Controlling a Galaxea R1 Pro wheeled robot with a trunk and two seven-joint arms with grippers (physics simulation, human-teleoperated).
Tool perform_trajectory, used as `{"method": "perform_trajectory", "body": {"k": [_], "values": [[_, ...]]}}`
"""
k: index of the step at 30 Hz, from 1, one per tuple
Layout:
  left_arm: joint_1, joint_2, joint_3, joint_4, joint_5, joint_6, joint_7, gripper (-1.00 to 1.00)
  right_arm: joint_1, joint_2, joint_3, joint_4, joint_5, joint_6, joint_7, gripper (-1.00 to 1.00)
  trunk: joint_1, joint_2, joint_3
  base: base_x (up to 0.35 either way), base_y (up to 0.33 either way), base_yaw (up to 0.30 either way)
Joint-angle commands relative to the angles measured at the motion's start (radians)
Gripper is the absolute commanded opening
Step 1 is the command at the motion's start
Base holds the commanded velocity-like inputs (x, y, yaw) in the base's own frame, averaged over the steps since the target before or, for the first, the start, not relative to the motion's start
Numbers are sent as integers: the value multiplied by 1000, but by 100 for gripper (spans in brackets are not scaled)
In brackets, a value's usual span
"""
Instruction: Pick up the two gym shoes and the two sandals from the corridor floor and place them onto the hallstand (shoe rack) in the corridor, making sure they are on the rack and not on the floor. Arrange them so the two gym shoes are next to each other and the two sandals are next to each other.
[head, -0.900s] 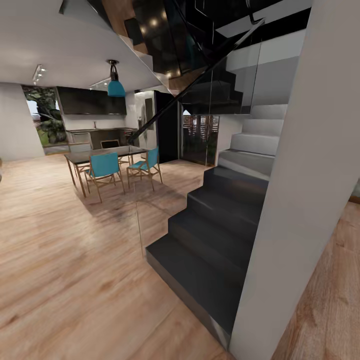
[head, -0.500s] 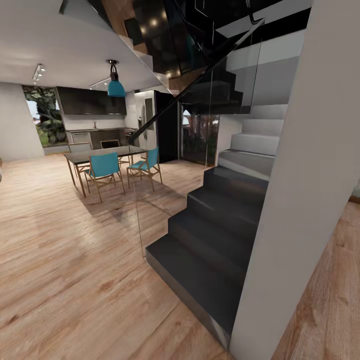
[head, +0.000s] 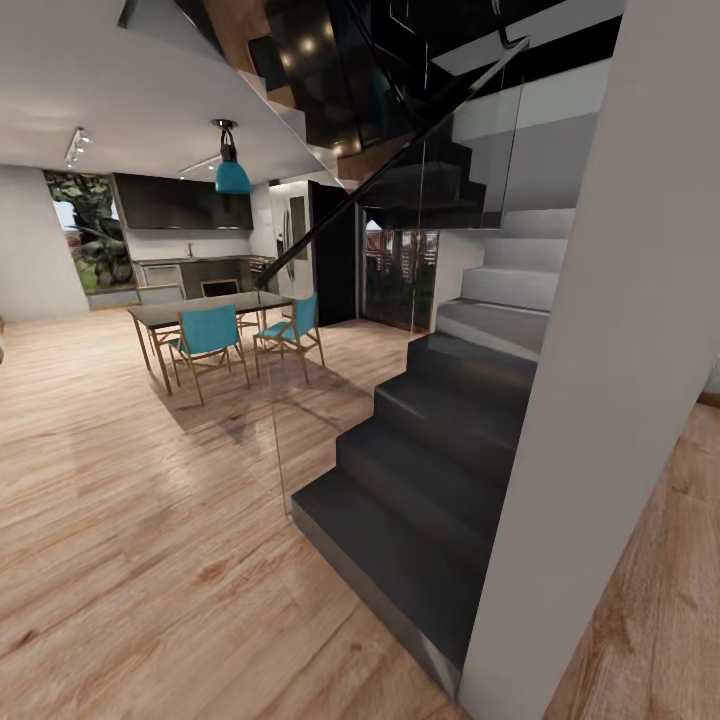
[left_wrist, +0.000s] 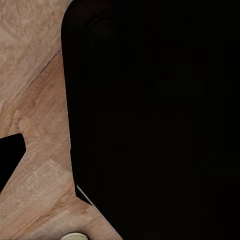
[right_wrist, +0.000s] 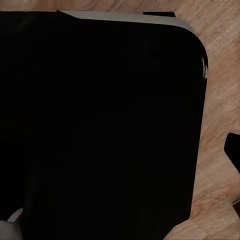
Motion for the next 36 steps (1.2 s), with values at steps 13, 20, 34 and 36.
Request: {"method": "perform_trajectory", "body": {"k": [13,20,34,36], "values": [[0,0,0,-1,0,-1,0,100,0,0,-1,-1,0,0,0,100,0,0,-1,0,0,0],[0,0,0,0,0,-1,0,100,0,0,-1,-1,-1,0,2,100,0,0,-1,0,0,-87],[0,0,0,-1,0,-1,0,100,0,-1,-3,-6,-1,-1,4,100,0,0,-1,0,0,-237],[0,0,1,0,2,-1,0,100,0,-2,-3,-14,-1,-1,4,100,0,0,-1,0,0,-266]]}}
